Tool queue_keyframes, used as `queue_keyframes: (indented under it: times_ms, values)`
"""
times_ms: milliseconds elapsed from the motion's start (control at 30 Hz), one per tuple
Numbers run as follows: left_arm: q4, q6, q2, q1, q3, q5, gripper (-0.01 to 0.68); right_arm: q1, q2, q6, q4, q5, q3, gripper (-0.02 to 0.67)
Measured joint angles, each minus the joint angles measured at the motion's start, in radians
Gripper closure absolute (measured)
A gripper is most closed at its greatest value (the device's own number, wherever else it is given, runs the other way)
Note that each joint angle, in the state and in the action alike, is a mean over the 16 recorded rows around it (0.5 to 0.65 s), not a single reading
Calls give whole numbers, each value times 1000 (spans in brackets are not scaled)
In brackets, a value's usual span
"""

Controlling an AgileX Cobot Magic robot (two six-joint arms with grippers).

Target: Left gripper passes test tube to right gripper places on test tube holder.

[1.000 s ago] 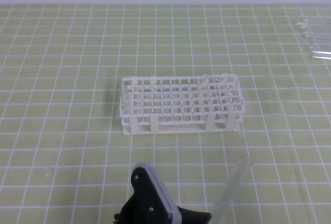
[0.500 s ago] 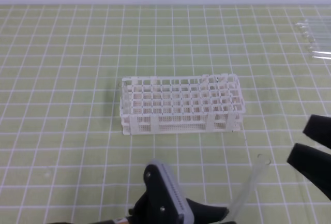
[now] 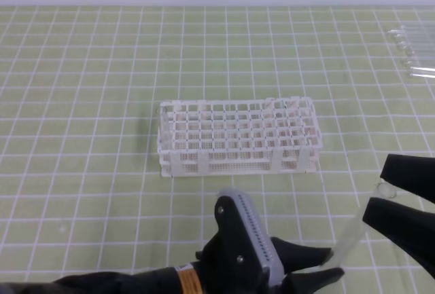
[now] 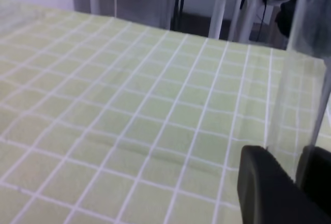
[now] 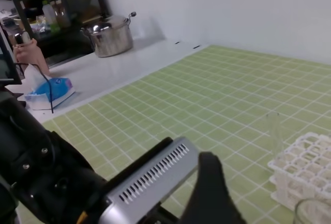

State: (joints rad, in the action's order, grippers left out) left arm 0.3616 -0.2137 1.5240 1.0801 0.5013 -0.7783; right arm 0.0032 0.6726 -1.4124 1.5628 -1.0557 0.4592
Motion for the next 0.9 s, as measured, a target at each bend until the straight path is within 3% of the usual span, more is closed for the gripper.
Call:
queue_keyframes:
  times_ms: [467,900]
  values:
    - [10,4,1,0,51,-20,644,0,1,-14,0,3,0,215]
    - [56,-54,17,0,79,-52,650,0,1,-31,0,11,0,313]
